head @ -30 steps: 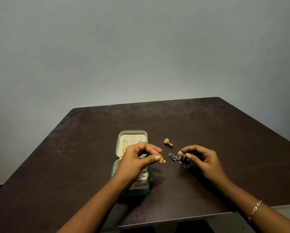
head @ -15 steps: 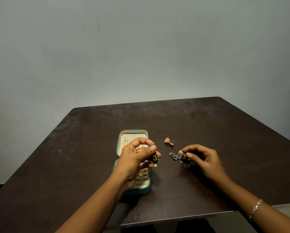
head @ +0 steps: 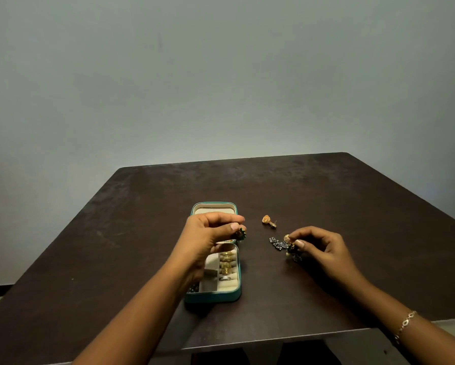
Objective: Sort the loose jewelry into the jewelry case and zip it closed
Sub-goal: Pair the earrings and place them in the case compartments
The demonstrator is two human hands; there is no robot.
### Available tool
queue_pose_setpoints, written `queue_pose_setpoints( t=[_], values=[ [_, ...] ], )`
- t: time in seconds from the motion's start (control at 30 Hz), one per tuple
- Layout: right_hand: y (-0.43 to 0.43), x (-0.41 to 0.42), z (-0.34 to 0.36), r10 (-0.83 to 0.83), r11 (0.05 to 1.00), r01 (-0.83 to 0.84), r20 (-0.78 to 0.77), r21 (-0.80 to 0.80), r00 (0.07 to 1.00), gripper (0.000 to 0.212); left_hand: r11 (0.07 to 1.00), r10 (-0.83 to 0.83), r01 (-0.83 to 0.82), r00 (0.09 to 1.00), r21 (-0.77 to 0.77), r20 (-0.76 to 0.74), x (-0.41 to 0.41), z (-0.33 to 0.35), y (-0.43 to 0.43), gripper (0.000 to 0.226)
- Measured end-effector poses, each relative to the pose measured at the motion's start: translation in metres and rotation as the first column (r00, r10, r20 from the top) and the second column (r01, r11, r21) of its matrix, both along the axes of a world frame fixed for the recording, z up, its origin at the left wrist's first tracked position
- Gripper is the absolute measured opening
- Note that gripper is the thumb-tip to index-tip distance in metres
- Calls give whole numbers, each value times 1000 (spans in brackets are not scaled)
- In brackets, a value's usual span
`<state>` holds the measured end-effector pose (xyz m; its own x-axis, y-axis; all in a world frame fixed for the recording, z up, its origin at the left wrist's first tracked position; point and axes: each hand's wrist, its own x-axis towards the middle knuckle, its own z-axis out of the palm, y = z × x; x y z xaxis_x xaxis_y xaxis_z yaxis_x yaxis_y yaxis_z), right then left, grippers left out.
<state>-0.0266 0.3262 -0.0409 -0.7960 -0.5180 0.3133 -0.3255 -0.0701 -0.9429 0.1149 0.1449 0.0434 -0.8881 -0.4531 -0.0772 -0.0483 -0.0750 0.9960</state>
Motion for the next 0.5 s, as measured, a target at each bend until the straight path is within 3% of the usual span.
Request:
queue_pose_setpoints(
  t=[0.17,0.33,0.5],
  values=[
    [-9,9,19,-29,1000,30,-23,6,999,22,989,-4,2,1000,-149,-16,8,19,-21,18],
    [-30,30,40,71,995,-64,-98,70,993,21,941,8,-5,1000,-340,6,17,37,-44,12],
    [-70,47,50,169,979,-148,-149,141,974,17,903,7,16,999,-430,51,23,43,-57,7]
  ],
)
